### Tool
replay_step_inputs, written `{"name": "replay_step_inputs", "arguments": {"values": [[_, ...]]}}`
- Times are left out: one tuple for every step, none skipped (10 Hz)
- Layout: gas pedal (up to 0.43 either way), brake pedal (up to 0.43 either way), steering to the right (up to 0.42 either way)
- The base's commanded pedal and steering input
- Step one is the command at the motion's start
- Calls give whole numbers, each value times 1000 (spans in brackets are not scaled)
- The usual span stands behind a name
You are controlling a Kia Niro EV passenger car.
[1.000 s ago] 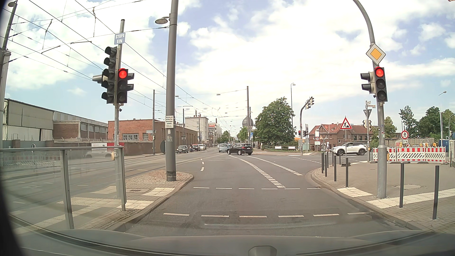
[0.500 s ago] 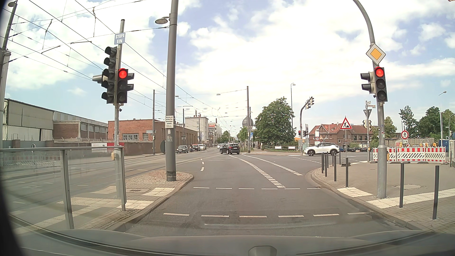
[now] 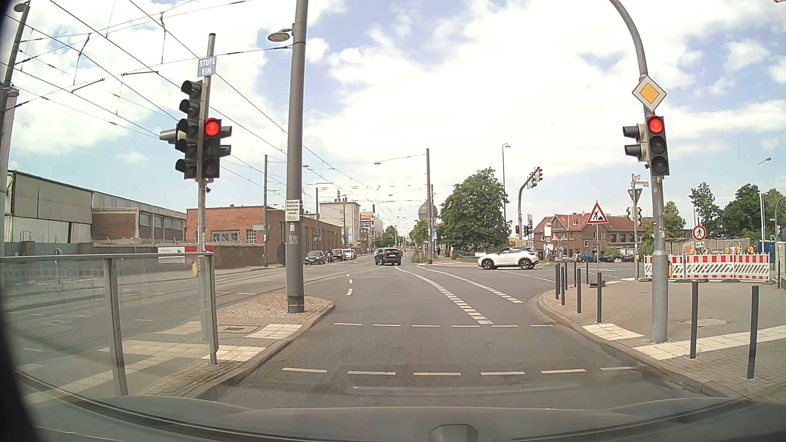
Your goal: Follow the waypoints while adhering to traffic rules and regulations
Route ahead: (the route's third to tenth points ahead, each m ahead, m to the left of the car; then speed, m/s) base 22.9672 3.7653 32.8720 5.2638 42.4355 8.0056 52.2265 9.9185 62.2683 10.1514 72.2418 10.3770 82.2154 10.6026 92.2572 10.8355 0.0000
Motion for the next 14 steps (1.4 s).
{"name": "replay_step_inputs", "arguments": {"values": [[0, 293, -12], [0, 293, -11], [0, 293, -12], [0, 293, -12], [0, 293, -12], [0, 293, -11], [0, 293, -11], [0, 293, -12], [0, 293, -12], [0, 293, -12], [0, 293, -12], [0, 293, -12], [0, 293, -11], [0, 293, -12]]}}
